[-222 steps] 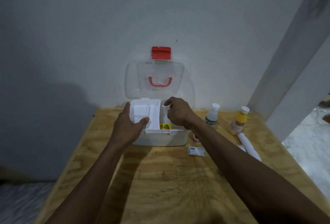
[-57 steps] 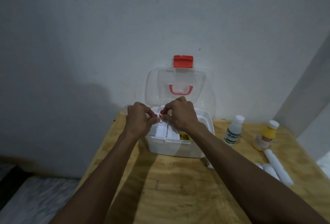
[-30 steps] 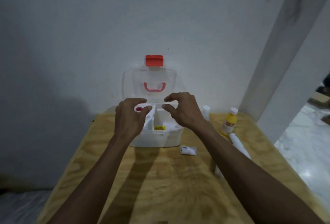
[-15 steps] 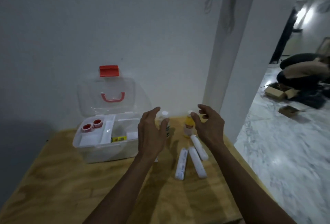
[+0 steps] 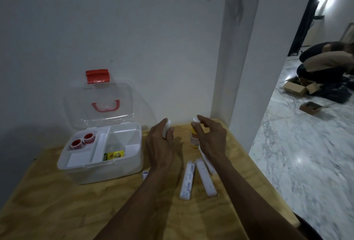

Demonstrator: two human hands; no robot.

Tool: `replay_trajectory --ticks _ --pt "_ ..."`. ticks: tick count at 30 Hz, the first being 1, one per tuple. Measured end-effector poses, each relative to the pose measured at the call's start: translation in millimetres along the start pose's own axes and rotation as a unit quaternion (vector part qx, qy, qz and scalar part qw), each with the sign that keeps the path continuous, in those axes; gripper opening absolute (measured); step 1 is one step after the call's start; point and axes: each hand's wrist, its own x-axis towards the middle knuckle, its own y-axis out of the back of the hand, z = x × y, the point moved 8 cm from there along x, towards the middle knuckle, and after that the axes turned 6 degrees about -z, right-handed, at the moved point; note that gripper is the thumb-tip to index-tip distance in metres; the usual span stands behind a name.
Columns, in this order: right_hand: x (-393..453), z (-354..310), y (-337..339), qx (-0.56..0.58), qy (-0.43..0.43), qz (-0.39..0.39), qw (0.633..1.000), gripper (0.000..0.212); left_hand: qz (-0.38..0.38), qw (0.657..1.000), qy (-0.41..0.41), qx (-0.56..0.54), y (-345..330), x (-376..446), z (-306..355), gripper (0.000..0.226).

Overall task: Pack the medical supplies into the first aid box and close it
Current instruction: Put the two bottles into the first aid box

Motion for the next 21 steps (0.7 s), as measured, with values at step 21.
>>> replay_trajectory --ticks 21 --pt "11.5 -58.5 26.3 0.025 0.077 0.043 0.996 0.025 0.062 0.994 -0.049 -0.082 42.8 23.5 41.7 0.026"
